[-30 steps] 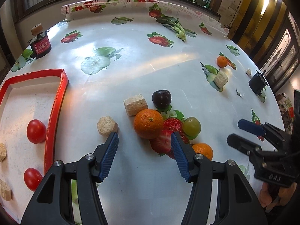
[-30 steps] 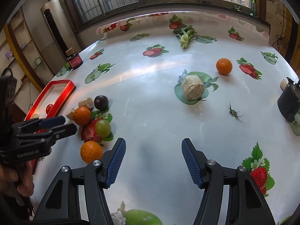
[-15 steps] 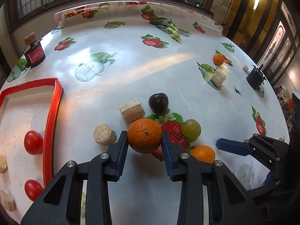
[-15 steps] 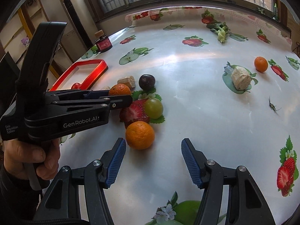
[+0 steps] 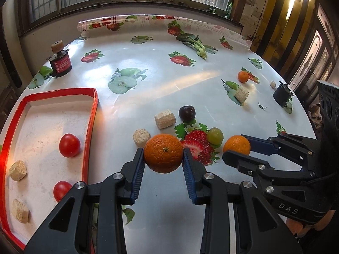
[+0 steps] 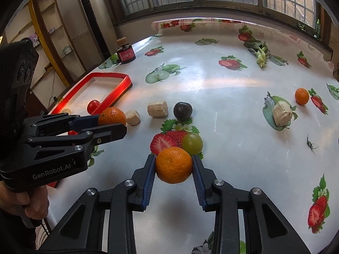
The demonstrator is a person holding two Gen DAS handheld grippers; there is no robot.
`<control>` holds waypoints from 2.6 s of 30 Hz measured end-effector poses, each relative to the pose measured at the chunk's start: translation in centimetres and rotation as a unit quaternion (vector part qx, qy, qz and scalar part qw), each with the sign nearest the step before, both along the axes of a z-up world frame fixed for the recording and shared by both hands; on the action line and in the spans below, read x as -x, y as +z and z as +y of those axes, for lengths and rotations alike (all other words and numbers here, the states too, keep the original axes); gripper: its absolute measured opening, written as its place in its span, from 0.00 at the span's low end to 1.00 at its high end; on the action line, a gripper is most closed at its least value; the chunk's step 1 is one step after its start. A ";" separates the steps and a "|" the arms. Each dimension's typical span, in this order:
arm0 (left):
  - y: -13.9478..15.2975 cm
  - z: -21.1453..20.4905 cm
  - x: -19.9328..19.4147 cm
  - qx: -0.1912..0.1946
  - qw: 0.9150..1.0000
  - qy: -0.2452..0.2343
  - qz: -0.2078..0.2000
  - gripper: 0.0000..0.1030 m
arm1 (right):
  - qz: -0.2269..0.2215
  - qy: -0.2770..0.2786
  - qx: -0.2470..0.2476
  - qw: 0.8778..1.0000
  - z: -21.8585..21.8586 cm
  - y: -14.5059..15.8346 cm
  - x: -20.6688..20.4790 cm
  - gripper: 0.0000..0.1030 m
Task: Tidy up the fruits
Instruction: 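Carry both held oranges over the red tray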
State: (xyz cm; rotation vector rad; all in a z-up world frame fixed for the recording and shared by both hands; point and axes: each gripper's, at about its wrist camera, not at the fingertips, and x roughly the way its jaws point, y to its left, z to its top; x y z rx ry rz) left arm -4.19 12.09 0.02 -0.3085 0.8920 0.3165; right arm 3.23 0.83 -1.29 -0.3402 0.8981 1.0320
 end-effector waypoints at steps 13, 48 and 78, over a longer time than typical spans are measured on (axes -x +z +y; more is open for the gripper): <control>1.5 1.5 3.5 -0.013 0.999 0.028 -0.013 0.32 | -0.025 0.029 -0.025 0.999 2.9 3.3 1.9 0.34; 0.9 9.9 9.8 -0.015 0.993 0.117 -0.003 0.32 | -0.022 0.101 -0.023 0.994 13.8 3.1 6.2 0.34; -1.2 17.6 9.9 -0.008 0.985 0.170 0.031 0.32 | -0.010 0.121 -0.001 0.993 21.9 0.8 4.7 0.34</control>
